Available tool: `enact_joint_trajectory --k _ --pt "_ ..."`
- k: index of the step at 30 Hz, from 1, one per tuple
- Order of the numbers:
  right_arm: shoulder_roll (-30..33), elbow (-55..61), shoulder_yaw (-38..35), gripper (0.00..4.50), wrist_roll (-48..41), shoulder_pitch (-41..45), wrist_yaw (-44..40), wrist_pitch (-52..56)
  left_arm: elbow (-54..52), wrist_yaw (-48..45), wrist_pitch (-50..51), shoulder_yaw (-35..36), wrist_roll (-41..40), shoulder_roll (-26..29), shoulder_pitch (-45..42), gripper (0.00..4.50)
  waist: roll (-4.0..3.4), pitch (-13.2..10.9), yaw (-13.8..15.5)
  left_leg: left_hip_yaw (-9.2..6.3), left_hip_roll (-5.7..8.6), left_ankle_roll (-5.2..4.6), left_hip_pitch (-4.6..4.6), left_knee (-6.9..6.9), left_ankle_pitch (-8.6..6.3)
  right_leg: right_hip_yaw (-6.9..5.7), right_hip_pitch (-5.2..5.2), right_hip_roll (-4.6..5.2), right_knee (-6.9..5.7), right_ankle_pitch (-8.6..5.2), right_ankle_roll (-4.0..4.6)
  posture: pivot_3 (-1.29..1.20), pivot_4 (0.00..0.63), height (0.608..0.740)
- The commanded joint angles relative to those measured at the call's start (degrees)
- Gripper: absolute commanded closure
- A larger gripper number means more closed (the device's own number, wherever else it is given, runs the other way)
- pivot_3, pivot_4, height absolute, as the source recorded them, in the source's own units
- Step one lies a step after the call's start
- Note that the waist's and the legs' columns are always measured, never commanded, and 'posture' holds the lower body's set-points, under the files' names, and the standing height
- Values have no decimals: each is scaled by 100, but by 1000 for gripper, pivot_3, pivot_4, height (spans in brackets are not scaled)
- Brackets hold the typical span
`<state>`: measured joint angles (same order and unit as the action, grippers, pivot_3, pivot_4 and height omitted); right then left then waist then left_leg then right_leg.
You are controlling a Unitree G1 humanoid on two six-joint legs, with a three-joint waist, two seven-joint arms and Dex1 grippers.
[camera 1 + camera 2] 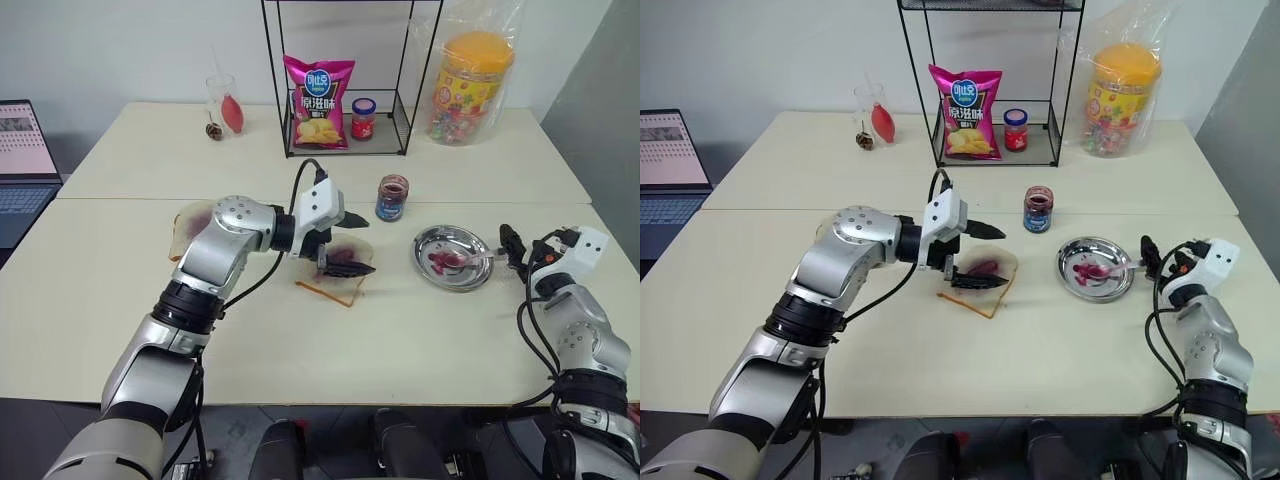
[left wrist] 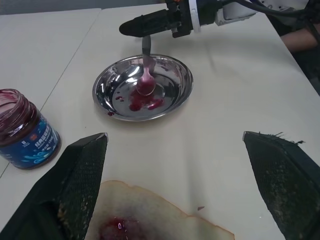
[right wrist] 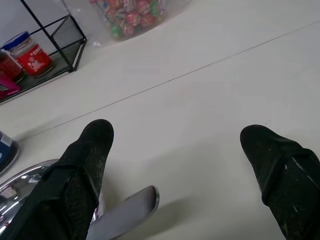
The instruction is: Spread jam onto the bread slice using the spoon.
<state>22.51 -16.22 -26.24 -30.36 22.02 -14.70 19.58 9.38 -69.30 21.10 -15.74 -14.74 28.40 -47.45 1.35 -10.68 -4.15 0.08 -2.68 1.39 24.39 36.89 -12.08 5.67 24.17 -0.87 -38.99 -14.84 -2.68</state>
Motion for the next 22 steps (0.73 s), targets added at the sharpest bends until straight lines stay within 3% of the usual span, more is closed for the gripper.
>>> enact_joint_trajectory --k 1,6,9,14,16,22 --pt "351 504 -167 26 -89 214 -65 36 -151 84 128 538 -133 355 -95 0 -1 0 -7 0 0 0 0 0 0 0 1 0 -1 0 0 0 150 740" --pt "1214 1607 -101 26 -1141 154 -1006 1555 -292 -62 442 1109 -203 1396 253 0 -13 -8 -71 0 -1 0 -4 -4 0 2 2 -1 -3 0 0 0 150 740" --pt "2112 2219 17 26 -1603 -88 -1878 2348 -584 36 956 1686 -489 1912 625 0 -12 -8 -55 -8 -5 0 -7 -9 0 -10 -4 -1 1 -2 1 0 150 740" --pt "3646 3002 166 26 -1593 -1134 -3599 2733 -1100 155 1458 2628 -797 2578 1616 0 -12 -10 -2 -3 -1 0 1 -4 0 -9 -1 10 6 -3 1 0 150 740" --pt "3911 3084 144 26 -1577 -1393 -3910 2699 -1251 240 1486 2767 -833 2700 1874 0 0 -7 8 -1 -3 0 -2 -7 -1 -11 -4 12 11 -6 2 0 150 740" --pt "3945 2946 -82 26 -1700 -1618 -4088 2932 -1751 441 1695 3467 -1051 2838 3014 0 5 -9 40 14 -1 0 -21 10 0 5 -14 17 8 -1 15 0 150 740"
